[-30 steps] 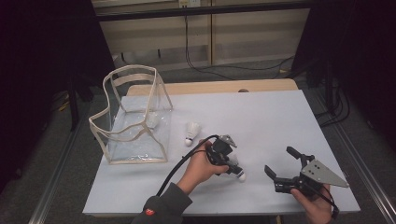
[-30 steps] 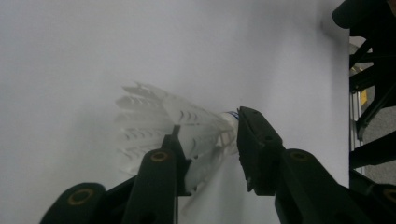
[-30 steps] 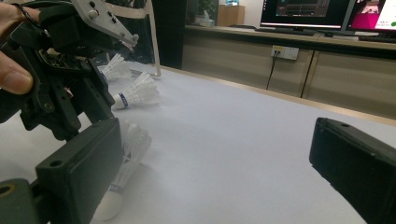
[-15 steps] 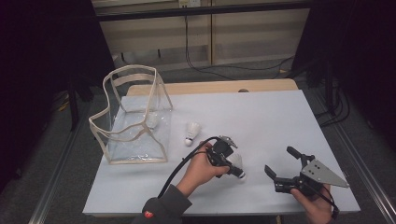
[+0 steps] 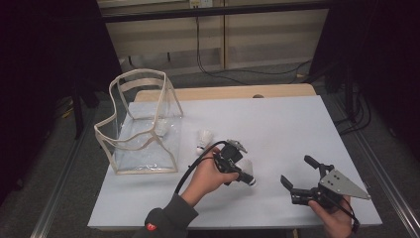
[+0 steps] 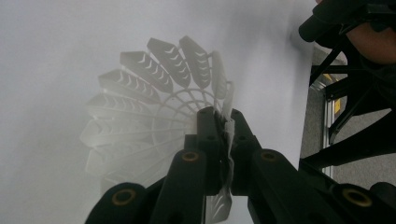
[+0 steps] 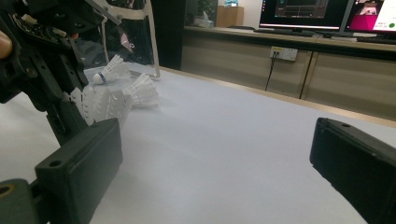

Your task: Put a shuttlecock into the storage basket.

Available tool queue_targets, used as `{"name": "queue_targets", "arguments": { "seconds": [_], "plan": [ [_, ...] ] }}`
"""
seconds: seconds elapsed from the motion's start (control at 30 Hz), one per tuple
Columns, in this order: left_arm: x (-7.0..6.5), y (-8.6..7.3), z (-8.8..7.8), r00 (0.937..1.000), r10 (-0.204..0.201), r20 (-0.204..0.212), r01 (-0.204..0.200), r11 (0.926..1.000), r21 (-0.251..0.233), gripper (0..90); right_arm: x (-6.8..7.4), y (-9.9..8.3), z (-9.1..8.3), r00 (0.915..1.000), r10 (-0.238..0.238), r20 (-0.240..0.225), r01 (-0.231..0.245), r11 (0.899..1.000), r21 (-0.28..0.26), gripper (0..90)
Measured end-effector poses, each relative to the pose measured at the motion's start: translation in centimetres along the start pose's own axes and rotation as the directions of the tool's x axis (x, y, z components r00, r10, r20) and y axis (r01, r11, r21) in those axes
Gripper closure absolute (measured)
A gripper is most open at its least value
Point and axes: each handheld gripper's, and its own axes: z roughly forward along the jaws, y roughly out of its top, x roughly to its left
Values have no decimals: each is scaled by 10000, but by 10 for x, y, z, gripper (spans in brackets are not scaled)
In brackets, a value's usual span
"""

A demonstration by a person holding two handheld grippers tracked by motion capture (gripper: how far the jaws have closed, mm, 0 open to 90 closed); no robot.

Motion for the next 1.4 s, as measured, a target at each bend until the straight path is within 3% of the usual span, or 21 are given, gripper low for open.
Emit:
{"name": "queue_targets", "arguments": {
  "seconds": [0.67, 1.4],
  "plan": [
    [0, -1, -27, 9982, -368, -465, 360, 9992, -190, 874, 1, 1, 3, 10000, -59, -51, 59, 10000, -34, 24],
    [-1, 3, -42, 9968, -163, -787, 168, 9998, 49, 874, 0, 1, 2, 10000, 0, 18, 0, 10000, -70, 24]
  ]
}}
